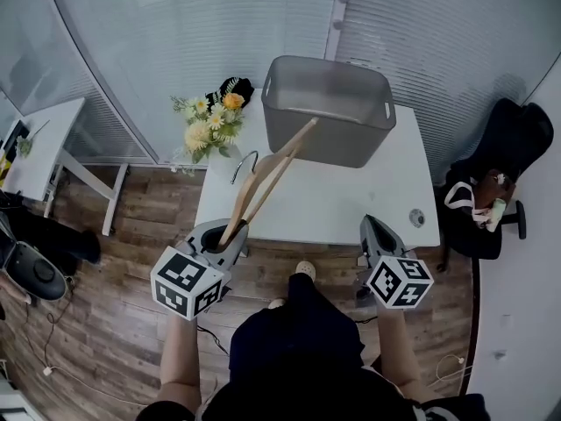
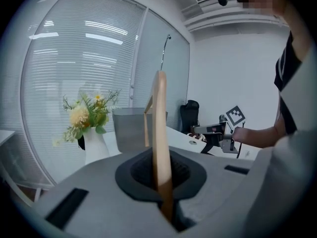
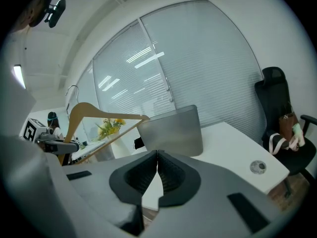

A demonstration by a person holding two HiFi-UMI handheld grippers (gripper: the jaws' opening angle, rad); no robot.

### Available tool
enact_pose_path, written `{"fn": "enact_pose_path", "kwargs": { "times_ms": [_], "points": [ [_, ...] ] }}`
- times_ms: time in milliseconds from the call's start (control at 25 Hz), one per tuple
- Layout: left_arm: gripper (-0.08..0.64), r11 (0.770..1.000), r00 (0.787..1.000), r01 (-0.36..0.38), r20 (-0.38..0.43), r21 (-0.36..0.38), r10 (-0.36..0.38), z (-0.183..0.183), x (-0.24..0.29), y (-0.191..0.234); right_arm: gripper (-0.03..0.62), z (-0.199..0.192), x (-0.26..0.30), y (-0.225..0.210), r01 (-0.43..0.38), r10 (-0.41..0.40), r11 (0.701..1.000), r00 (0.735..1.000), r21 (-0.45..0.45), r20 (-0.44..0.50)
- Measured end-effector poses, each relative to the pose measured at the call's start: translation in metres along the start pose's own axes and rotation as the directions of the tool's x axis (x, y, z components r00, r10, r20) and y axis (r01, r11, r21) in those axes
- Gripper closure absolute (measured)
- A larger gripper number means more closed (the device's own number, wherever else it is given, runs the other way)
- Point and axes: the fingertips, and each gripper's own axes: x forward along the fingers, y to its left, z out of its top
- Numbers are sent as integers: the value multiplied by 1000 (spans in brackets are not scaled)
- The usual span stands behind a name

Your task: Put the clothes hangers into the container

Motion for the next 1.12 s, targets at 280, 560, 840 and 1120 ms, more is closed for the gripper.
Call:
{"fn": "enact_pose_path", "kwargs": {
  "times_ms": [280,560,840,1120],
  "points": [
    [551,997,999,24,24,71,-26,52,31,18,565,35,29,-12,-34,35,999,999,-24,29],
    [551,992,996,84,-15,90,-83,99,71,36,565,49,65,-27,-75,75,997,997,11,22],
    [551,979,984,159,-106,126,-146,137,111,57,564,51,99,-41,-114,114,993,993,38,-6],
    [551,965,956,196,-252,174,-148,154,151,80,565,49,124,-56,-140,142,988,990,66,-26]
  ]
}}
